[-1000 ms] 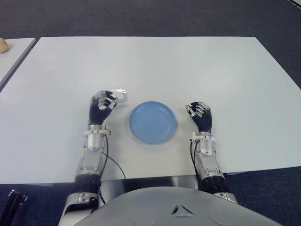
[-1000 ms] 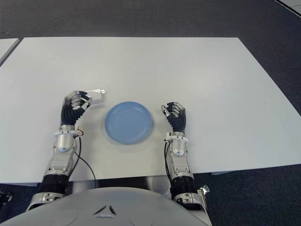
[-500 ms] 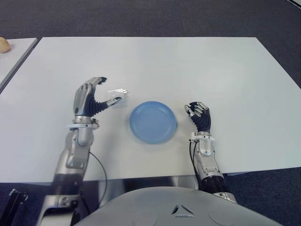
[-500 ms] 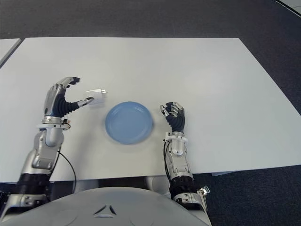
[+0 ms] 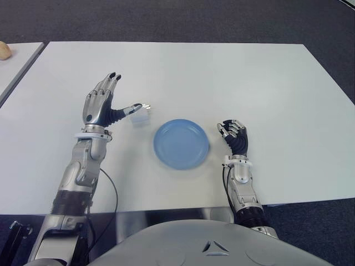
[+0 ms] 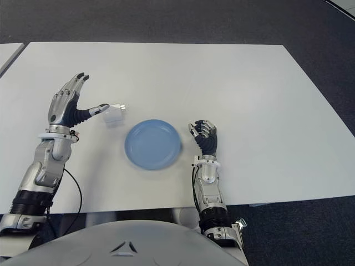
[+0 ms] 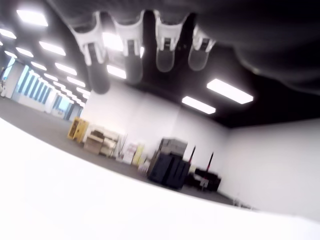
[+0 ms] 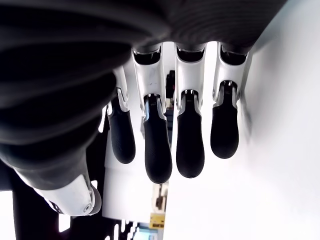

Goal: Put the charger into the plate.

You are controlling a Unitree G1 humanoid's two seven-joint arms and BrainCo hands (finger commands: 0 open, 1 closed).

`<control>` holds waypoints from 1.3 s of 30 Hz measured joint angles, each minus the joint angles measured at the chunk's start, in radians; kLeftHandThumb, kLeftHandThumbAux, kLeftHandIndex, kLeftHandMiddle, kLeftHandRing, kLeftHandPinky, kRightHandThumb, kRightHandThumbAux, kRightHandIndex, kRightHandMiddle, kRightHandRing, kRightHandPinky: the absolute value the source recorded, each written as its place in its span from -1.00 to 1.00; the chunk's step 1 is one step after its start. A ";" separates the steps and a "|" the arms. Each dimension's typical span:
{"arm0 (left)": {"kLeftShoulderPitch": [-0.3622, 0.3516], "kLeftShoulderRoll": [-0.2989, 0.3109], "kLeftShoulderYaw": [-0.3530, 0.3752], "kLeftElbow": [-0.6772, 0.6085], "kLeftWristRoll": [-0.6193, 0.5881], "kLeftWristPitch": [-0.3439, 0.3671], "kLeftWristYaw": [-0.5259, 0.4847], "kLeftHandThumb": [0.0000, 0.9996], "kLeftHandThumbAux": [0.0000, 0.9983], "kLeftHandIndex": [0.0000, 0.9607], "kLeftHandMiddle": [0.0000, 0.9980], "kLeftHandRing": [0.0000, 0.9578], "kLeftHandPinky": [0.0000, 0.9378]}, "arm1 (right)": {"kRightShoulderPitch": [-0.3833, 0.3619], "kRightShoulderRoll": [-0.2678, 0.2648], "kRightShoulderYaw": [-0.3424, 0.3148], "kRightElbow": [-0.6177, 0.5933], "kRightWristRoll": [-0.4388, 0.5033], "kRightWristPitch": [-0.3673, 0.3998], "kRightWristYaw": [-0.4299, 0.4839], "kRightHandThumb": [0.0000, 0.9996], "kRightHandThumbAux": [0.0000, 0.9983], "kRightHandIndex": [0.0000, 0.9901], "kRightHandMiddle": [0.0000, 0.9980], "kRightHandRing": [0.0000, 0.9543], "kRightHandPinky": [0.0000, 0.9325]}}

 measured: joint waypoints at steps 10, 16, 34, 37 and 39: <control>-0.126 0.074 -0.094 0.173 0.054 0.009 0.003 0.14 -0.72 -1.00 -1.00 -1.00 -1.00 | 0.000 0.001 -0.002 0.001 0.002 0.000 0.000 0.41 0.46 -0.13 0.19 0.23 0.26; -0.183 0.104 -0.162 0.284 0.076 -0.010 0.018 0.07 -0.76 -1.00 -1.00 -1.00 -1.00 | -0.001 0.006 -0.003 0.002 0.002 -0.002 -0.005 0.41 0.46 -0.13 0.18 0.22 0.23; -0.298 0.139 -0.308 0.462 0.098 -0.031 0.021 0.08 -0.71 -1.00 -1.00 -1.00 -1.00 | -0.013 0.012 -0.005 0.026 0.001 -0.020 -0.018 0.41 0.46 -0.13 0.18 0.22 0.24; -0.325 0.139 -0.339 0.514 0.105 -0.040 0.023 0.07 -0.68 -1.00 -1.00 -1.00 -1.00 | -0.013 0.014 -0.005 0.033 0.001 -0.032 -0.022 0.41 0.46 -0.13 0.17 0.23 0.24; -0.343 0.137 -0.359 0.557 0.112 -0.046 0.030 0.07 -0.67 -1.00 -1.00 -1.00 -1.00 | -0.014 0.015 -0.004 0.036 0.002 -0.038 -0.022 0.41 0.46 -0.13 0.17 0.23 0.24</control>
